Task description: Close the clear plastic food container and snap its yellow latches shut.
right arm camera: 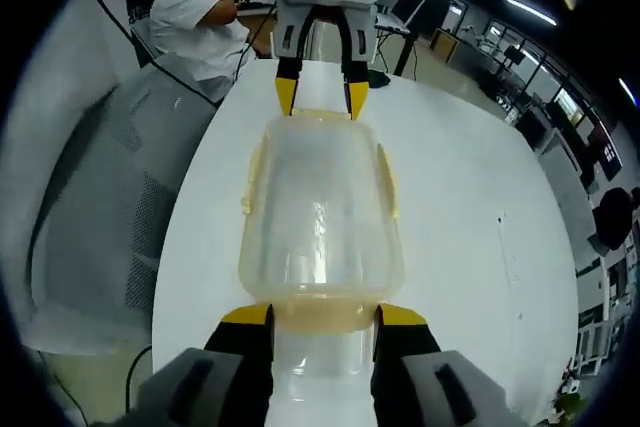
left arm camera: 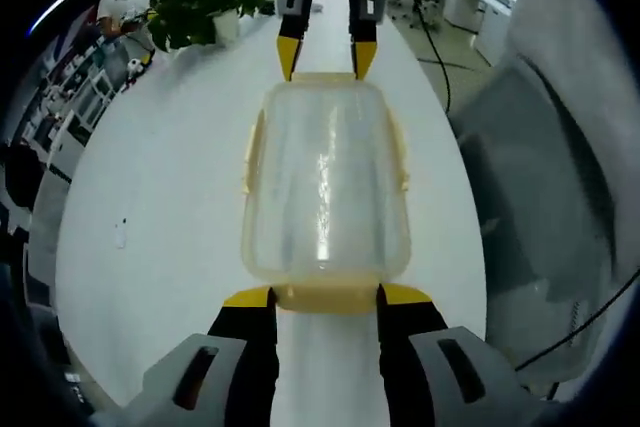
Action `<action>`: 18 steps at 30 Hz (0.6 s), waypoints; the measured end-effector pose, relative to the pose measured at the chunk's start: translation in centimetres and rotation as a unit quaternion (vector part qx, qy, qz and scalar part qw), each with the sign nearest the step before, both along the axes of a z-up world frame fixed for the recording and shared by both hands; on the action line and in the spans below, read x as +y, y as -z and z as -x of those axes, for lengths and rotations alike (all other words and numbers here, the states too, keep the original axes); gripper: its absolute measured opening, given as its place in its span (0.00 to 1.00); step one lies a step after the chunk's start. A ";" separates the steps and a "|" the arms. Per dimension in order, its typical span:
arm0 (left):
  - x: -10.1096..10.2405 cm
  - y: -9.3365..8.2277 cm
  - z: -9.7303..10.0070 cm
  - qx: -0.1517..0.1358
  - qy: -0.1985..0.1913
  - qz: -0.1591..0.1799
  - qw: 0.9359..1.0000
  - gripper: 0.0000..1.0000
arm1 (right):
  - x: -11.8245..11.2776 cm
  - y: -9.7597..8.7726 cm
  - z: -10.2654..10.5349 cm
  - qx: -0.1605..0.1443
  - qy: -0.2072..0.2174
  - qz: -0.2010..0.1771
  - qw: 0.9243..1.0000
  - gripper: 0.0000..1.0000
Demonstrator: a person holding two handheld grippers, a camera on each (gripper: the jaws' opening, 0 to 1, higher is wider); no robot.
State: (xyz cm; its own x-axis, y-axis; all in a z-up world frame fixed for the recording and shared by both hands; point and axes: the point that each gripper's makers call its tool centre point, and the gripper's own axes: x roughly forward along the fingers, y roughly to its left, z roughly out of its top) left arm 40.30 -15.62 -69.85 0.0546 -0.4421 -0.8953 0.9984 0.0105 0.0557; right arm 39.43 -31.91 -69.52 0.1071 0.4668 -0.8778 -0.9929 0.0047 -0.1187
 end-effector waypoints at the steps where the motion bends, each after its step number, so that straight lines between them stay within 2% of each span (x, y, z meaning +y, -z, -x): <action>1: -0.3 0.1 -0.1 0.000 0.001 0.000 1.000 0.36 | -0.2 0.0 0.0 0.000 0.000 0.000 1.000 0.35; 10: -3.6 0.7 -0.5 0.005 0.010 -0.001 1.000 0.36 | -3.4 0.9 -0.2 0.005 0.009 0.006 1.000 0.36; 18: -5.6 1.3 -0.8 0.006 0.017 -0.002 1.000 0.36 | -5.5 1.5 -0.5 0.006 0.014 0.009 1.000 0.36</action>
State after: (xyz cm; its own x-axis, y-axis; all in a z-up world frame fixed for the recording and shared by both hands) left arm 41.15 -21.24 -71.16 0.0296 -0.4406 -0.8972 0.9988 -0.0229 0.0441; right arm 39.92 -37.42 -70.99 0.1097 0.4476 -0.8875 -0.9937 0.0305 -0.1074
